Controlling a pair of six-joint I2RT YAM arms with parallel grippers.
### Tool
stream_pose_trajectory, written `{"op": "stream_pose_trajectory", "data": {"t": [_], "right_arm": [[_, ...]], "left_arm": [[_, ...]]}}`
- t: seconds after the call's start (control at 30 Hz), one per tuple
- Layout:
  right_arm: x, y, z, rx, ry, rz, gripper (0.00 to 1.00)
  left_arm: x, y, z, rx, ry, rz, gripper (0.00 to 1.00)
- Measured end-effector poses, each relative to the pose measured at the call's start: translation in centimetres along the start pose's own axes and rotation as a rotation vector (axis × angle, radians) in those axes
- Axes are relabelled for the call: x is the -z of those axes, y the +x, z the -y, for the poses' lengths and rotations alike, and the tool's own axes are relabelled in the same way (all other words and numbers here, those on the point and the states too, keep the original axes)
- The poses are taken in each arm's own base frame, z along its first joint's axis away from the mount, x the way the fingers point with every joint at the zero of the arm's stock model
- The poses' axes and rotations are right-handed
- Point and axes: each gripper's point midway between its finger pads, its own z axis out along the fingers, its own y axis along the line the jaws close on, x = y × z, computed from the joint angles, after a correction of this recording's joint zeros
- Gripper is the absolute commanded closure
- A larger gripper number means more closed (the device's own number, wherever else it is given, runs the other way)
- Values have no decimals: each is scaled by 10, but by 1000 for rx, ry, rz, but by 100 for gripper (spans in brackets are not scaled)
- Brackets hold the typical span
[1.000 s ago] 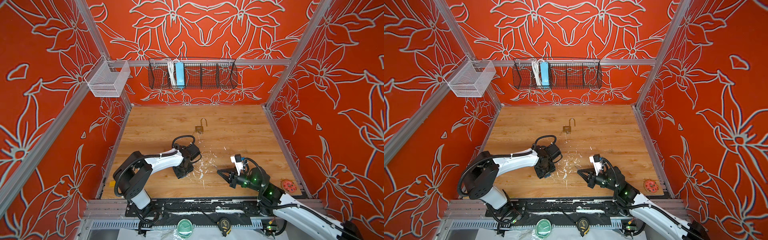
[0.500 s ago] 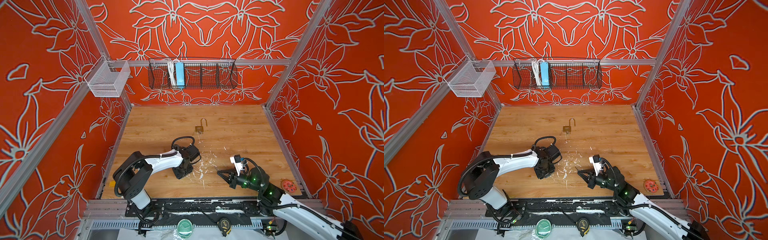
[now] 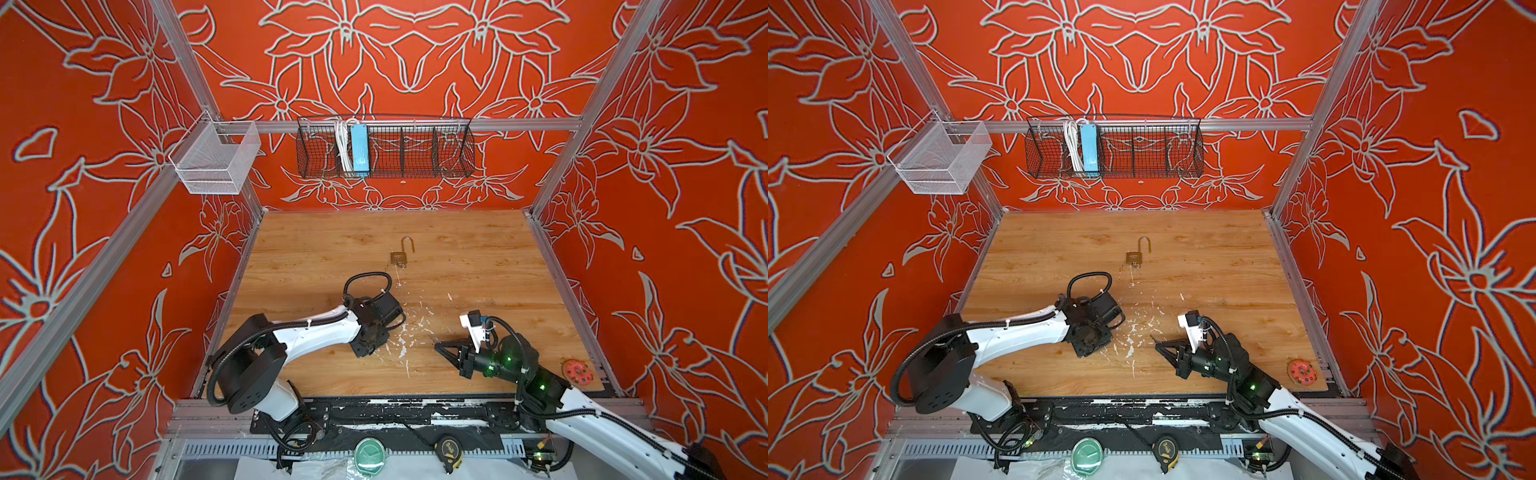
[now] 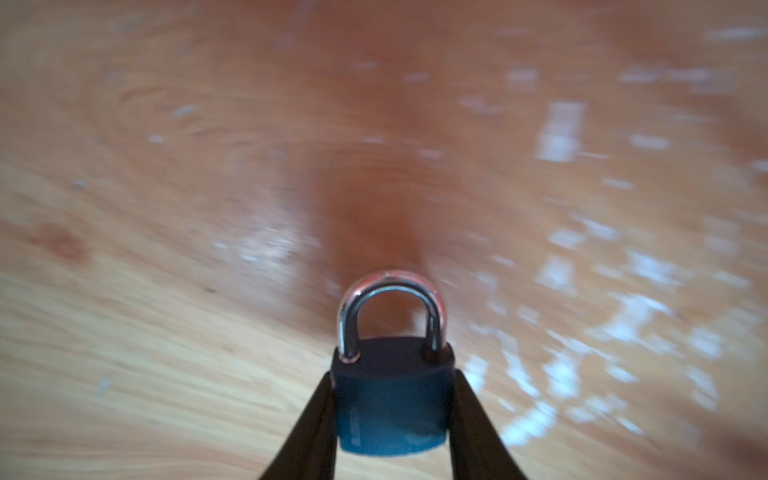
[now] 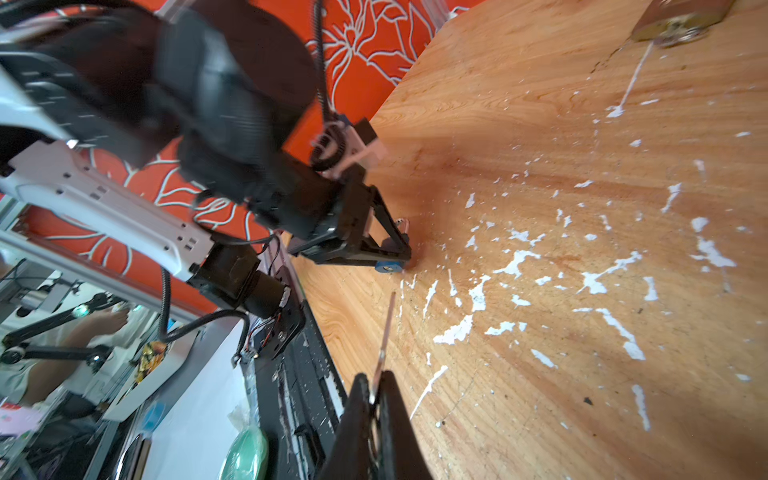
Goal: Unlock with the key
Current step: 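Lift the blue padlock with the left gripper while the right brings the key to it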
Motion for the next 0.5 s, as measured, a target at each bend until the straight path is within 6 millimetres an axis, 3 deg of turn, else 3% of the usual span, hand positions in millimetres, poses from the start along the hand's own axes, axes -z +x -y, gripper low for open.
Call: {"op": "stream_pose_trajectory", "data": {"t": [0.13,0.2,0.33,0.5], "right_arm": [[5,-14,6,17,49,75,100],[7,-18,8,26,68,95,100],[7,-22,10,35,92,100,100],[-1,-18,16,31,124,52,100]], "left_arm": [[36,3,53,92,318,70,100],[43,1,66,159,416,82,100],[38,-1,80,265,525,94,100],[42,10,104,314,661,69,100]]}}
